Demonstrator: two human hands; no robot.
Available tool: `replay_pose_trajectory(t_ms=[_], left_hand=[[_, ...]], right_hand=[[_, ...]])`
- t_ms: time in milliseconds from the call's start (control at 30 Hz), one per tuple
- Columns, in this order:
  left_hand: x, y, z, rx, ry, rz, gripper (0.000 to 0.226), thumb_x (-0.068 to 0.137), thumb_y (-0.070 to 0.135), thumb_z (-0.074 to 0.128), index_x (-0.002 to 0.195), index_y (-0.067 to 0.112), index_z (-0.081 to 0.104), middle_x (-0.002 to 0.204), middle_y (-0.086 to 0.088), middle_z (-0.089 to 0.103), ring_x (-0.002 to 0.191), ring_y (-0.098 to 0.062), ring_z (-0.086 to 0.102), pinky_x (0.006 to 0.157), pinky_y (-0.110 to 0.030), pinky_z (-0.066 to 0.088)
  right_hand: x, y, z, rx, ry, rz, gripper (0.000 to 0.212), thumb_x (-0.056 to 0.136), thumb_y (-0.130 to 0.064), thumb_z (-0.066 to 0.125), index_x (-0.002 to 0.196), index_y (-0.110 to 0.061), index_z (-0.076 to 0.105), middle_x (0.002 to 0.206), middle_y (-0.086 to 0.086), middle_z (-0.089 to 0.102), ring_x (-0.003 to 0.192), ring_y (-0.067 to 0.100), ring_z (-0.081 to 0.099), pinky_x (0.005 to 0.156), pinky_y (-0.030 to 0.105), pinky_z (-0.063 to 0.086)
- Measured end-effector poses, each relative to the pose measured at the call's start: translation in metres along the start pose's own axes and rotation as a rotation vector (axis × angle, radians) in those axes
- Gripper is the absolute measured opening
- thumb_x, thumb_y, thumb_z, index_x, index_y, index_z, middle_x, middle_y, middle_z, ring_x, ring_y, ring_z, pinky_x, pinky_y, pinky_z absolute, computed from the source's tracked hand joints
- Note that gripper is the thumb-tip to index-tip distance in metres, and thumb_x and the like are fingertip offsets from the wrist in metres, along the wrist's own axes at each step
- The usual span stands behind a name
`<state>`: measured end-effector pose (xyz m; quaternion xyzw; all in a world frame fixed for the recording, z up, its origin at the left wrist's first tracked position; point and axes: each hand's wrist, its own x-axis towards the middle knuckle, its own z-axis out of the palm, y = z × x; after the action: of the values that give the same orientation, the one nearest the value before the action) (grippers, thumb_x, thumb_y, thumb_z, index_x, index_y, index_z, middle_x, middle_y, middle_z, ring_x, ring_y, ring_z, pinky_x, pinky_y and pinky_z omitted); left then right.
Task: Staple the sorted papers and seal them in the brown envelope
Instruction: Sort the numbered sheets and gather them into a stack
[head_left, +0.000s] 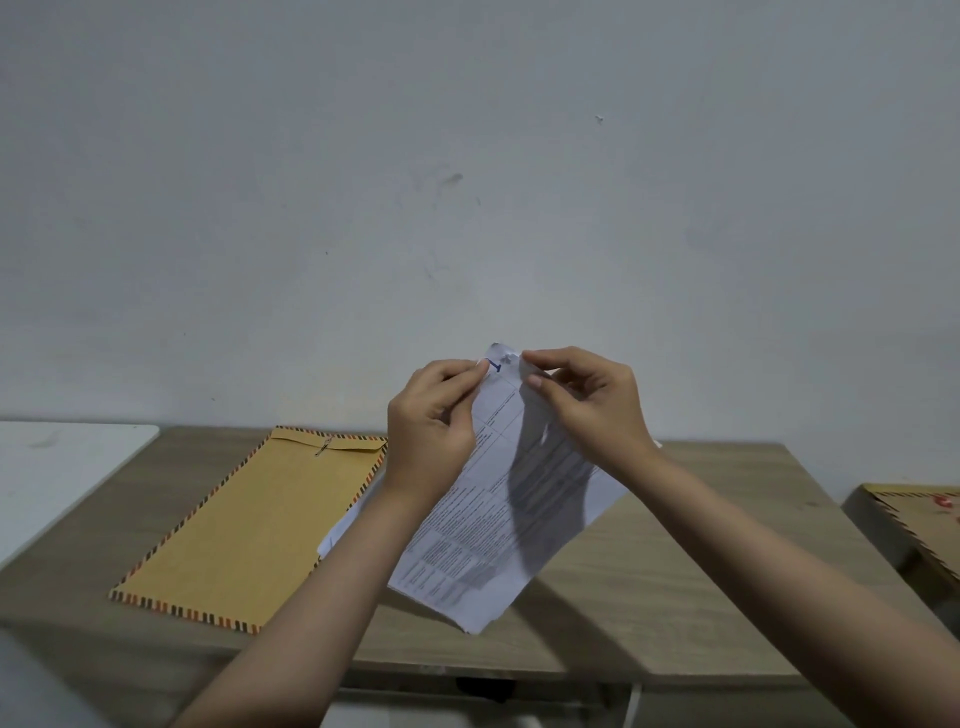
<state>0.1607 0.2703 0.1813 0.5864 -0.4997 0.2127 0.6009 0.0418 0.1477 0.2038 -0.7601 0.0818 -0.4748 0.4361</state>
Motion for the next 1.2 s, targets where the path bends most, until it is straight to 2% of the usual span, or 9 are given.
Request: replay_pose_trajectory(t_ms=[67,167,400,667,767,833,900,1033,1200], left_hand=[[0.001,0.004,-0.001,-0.068,-0.007,-0.086,0.025,0.085,-0.006,0.061,0.105,0.005,0.071,0.098,-0.002,0.068,0.093,-0.01,0.065,0.078,-0.02,0.052],[0.001,0.007,-0.002,-0.121,0.003,-0.175,0.024,0.084,-0.005,0.064,0.104,0.008,0.072,0.094,-0.003,0.067,0.089,-0.011,0.065,0.076,-0.019,0.052],[0.004,0.015,-0.004,-0.168,0.034,-0.245,0.022,0.083,-0.005,0.066,0.1,0.007,0.073,0.092,0.003,0.066,0.085,-0.004,0.063,0.075,-0.016,0.051],[0.008,0.021,-0.012,-0.232,-0.028,-0.224,0.029,0.082,-0.011,0.063,0.1,0.01,0.071,0.095,0.002,0.07,0.089,-0.009,0.067,0.079,-0.02,0.053],[0.01,0.025,-0.013,-0.229,-0.048,-0.211,0.034,0.081,-0.015,0.06,0.1,0.011,0.071,0.095,0.005,0.069,0.089,-0.005,0.067,0.079,-0.017,0.052],[0.012,0.026,-0.015,-0.222,-0.051,-0.199,0.035,0.081,-0.015,0.06,0.099,0.013,0.071,0.094,0.008,0.069,0.089,-0.004,0.067,0.078,-0.018,0.052],[0.012,0.026,-0.016,-0.215,-0.057,-0.201,0.034,0.082,-0.013,0.061,0.097,0.015,0.072,0.093,0.012,0.07,0.09,-0.005,0.067,0.076,-0.019,0.054],[0.013,0.03,-0.018,-0.173,-0.068,-0.191,0.031,0.085,-0.01,0.059,0.098,0.014,0.072,0.098,0.007,0.069,0.093,-0.007,0.066,0.073,-0.025,0.057],[0.01,0.026,-0.017,-0.087,-0.12,-0.125,0.036,0.086,-0.011,0.055,0.113,0.01,0.068,0.107,-0.001,0.066,0.102,-0.003,0.061,0.085,-0.021,0.053]], right_hand=[[0.0,-0.001,-0.001,-0.028,-0.008,-0.027,0.027,0.078,-0.004,0.072,0.093,-0.026,0.07,0.084,-0.018,0.07,0.07,0.005,0.062,0.07,0.015,0.049],[-0.001,-0.002,-0.002,-0.057,0.008,-0.028,0.025,0.074,-0.009,0.077,0.093,-0.023,0.071,0.087,-0.012,0.07,0.069,0.006,0.064,0.069,0.016,0.05],[-0.003,-0.003,-0.001,-0.081,0.024,-0.079,0.017,0.073,-0.005,0.076,0.088,-0.013,0.074,0.079,-0.006,0.069,0.069,0.007,0.063,0.066,0.017,0.05],[-0.002,-0.008,-0.003,-0.092,-0.014,-0.076,0.021,0.078,-0.007,0.073,0.098,-0.013,0.073,0.084,0.004,0.072,0.07,0.012,0.06,0.064,0.023,0.048],[-0.002,-0.009,-0.003,-0.09,0.003,-0.068,0.021,0.078,-0.008,0.073,0.099,-0.013,0.073,0.083,0.006,0.072,0.068,0.015,0.059,0.063,0.025,0.046],[-0.002,-0.011,-0.003,-0.09,0.009,-0.073,0.021,0.078,-0.008,0.073,0.099,-0.014,0.073,0.084,0.006,0.072,0.07,0.017,0.06,0.063,0.028,0.047],[-0.002,-0.013,-0.003,-0.096,0.003,-0.078,0.023,0.079,-0.009,0.073,0.101,-0.016,0.072,0.084,0.004,0.071,0.069,0.012,0.059,0.063,0.027,0.047],[-0.004,-0.019,0.0,-0.05,0.028,-0.027,0.033,0.078,-0.007,0.073,0.107,-0.024,0.068,0.084,-0.007,0.069,0.068,0.001,0.059,0.064,0.019,0.049],[-0.005,-0.026,0.004,0.03,0.127,-0.002,0.034,0.075,-0.006,0.076,0.101,-0.026,0.068,0.086,-0.016,0.068,0.069,-0.001,0.063,0.067,0.017,0.052]])
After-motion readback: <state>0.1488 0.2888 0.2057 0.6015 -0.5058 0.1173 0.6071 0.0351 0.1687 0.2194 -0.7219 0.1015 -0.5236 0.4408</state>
